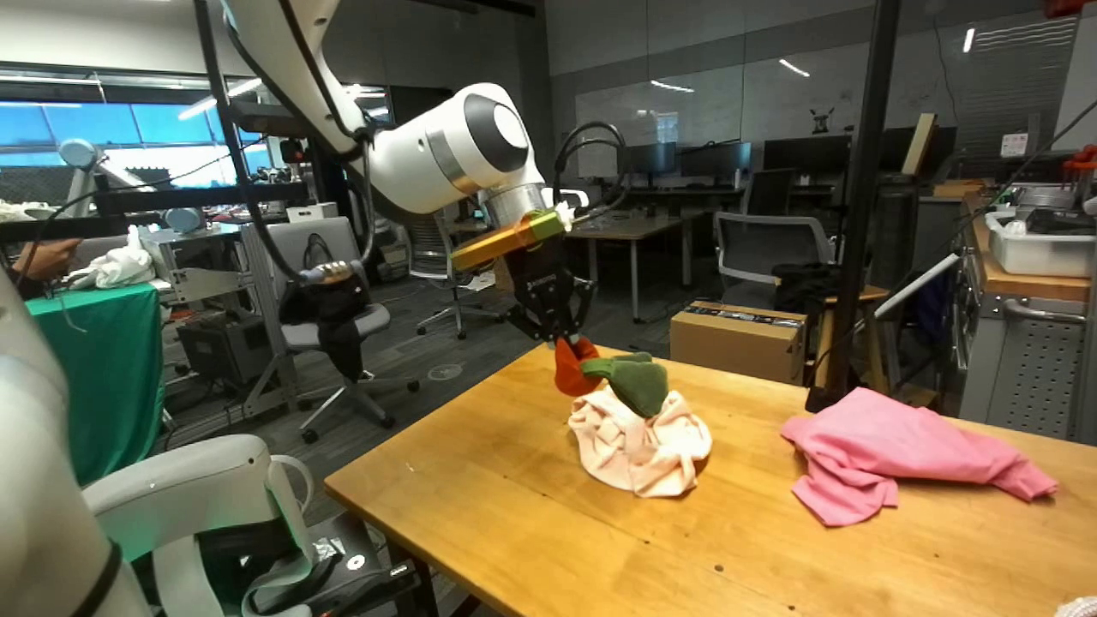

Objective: Spread the objects and the clothes across the table

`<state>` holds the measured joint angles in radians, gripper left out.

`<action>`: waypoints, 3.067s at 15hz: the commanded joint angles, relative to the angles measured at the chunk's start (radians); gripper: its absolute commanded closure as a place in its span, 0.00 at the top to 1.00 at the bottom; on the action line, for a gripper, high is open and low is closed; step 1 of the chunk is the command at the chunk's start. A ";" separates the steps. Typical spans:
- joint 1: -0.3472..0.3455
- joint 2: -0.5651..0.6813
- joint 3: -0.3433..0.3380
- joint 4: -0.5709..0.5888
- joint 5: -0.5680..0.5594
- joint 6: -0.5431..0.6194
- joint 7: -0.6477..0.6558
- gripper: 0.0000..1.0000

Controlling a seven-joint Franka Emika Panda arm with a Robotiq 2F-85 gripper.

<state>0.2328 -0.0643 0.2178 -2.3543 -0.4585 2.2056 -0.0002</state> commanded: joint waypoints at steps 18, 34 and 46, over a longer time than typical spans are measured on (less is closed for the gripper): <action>0.180 -0.147 0.051 -0.197 0.566 0.028 -0.453 0.04; 0.153 0.058 0.124 -0.199 0.327 0.173 0.048 0.48; 0.172 -0.084 0.157 -0.106 0.390 -0.214 -0.043 1.00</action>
<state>0.4006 -0.0553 0.3609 -2.5095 -0.1046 2.1850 0.0162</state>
